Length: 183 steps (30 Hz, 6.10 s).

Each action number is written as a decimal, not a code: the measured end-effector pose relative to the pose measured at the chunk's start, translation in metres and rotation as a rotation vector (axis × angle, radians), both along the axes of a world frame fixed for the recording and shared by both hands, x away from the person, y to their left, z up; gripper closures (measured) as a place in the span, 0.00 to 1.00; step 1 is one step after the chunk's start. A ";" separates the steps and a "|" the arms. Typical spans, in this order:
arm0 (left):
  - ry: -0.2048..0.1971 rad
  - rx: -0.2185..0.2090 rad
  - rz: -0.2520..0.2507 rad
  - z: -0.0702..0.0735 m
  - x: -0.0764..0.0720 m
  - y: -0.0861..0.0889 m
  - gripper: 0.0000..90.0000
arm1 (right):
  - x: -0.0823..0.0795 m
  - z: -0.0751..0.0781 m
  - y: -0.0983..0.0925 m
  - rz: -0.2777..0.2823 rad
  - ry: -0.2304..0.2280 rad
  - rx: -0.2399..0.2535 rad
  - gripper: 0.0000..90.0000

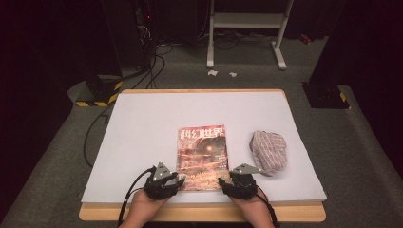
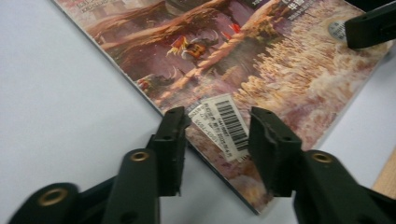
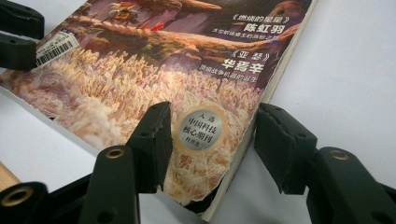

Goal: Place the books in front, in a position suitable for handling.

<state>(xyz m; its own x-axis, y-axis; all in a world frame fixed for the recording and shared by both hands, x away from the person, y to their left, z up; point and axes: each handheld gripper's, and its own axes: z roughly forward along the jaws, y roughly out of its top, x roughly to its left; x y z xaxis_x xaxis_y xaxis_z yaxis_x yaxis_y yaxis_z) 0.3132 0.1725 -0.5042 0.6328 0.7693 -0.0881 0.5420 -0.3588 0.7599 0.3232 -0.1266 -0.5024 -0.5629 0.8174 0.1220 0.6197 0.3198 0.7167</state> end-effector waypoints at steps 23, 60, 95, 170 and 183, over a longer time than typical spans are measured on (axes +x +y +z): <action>-0.122 -0.036 0.177 0.010 0.024 0.079 0.49 | 0.013 0.024 -0.039 -0.098 -0.200 -0.008 0.33; -0.085 -0.001 0.130 0.001 0.020 0.064 0.46 | 0.080 0.011 -0.129 -0.342 0.081 -0.101 0.24; -0.090 -0.032 0.131 0.004 0.019 0.069 0.45 | 0.033 0.064 -0.078 -0.163 -0.211 -0.006 0.69; -0.122 -0.089 0.229 0.009 0.025 0.101 0.37 | -0.001 0.011 0.067 0.173 -0.104 -0.169 0.68; -0.137 -0.124 0.241 0.013 0.022 0.110 0.37 | -0.006 0.012 0.145 0.324 -0.108 -0.186 0.67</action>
